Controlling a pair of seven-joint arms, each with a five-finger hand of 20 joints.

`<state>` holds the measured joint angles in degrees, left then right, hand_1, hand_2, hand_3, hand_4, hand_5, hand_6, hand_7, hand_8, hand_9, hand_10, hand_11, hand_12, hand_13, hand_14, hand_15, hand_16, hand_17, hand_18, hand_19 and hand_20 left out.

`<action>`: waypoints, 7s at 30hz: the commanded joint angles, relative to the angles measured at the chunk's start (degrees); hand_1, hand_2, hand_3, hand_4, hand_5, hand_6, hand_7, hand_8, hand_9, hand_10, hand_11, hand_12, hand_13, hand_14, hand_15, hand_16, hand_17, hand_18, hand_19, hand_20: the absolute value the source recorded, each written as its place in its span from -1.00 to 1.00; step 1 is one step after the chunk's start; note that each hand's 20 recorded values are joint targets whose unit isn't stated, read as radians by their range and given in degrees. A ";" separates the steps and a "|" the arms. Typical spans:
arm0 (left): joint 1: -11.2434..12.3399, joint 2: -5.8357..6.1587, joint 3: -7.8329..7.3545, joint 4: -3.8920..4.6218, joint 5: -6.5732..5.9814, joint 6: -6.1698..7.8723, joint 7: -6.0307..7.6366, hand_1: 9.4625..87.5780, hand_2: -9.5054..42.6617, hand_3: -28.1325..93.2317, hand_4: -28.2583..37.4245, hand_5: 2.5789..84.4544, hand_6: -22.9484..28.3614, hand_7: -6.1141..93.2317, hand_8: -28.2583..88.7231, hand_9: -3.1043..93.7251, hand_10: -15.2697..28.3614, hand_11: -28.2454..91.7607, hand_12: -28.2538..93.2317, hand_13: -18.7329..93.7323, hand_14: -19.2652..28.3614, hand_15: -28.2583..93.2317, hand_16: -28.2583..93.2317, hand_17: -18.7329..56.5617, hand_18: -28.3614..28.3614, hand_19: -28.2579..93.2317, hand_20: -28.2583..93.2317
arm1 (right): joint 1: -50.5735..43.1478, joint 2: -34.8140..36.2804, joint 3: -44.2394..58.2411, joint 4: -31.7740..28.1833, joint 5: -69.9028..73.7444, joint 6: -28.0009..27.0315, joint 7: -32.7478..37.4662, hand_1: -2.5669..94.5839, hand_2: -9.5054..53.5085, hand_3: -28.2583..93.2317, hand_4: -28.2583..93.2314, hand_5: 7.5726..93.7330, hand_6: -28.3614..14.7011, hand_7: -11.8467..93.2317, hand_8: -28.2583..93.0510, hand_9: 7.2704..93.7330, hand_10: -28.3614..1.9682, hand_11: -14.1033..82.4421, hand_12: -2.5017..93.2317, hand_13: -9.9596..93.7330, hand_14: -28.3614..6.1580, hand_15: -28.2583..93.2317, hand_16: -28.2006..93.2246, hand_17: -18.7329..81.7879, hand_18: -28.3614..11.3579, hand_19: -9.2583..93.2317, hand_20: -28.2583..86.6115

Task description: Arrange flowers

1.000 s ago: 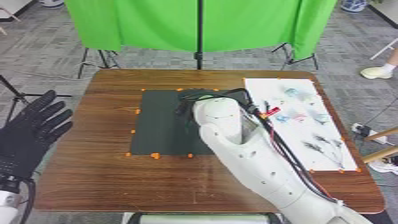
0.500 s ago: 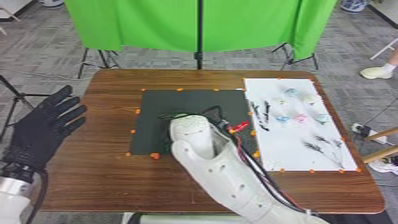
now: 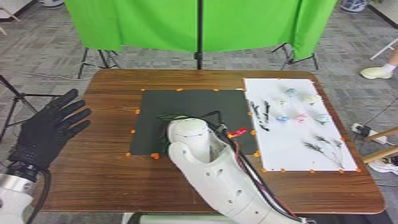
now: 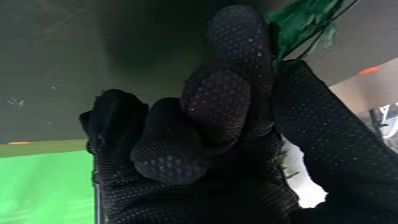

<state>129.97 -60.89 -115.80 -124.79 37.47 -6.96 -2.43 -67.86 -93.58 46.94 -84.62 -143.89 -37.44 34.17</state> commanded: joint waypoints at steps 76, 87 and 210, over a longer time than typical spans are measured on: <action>5.47 -4.98 -0.29 -2.20 0.80 0.08 3.93 -0.64 -0.86 0.61 -0.98 -0.46 -0.05 -0.47 -0.71 -0.51 0.15 -0.20 -0.26 -0.40 0.33 -0.08 -0.53 -0.80 0.65 0.09 -0.41 | -6.89 29.02 18.89 -22.56 8.65 24.06 -9.33 -0.73 -0.57 0.67 -1.00 0.20 -0.10 -0.43 -0.77 0.28 -0.13 0.17 -0.39 0.33 -0.10 0.62 -0.15 0.02 -0.58 0.93 0.07; 6.46 -5.15 0.22 -2.38 1.00 1.19 5.13 -0.65 -0.86 0.61 -0.99 -0.46 -0.05 -0.46 -0.71 -0.50 0.14 -0.20 -0.26 -0.40 0.33 -0.08 -0.53 -0.80 0.65 0.09 -0.41 | -38.04 36.92 47.40 -38.17 10.56 24.09 -1.76 -0.65 -1.00 0.82 -1.00 -0.23 -0.18 -0.54 -0.73 -0.21 -0.12 -0.09 -0.54 -0.08 -0.06 0.36 -0.31 -0.27 -0.62 0.52 -0.02; 4.81 -6.87 1.21 -2.73 4.25 -2.09 -2.30 -0.64 -0.78 0.61 -0.99 -0.45 -0.05 -0.47 -0.71 -0.49 0.16 -0.20 -0.27 -0.39 0.36 -0.06 -0.54 -0.82 0.66 0.10 -0.42 | -12.78 19.91 10.69 -19.25 -6.40 9.30 -9.30 -0.07 -1.00 0.82 -1.00 0.62 0.25 0.33 -0.57 1.00 0.47 0.38 -0.32 0.83 0.38 0.78 0.09 0.33 -0.65 1.00 0.43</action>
<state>133.19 -66.90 -115.11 -127.55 41.85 -9.50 -5.08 -81.56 -70.49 59.91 -104.52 -149.14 -27.75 27.57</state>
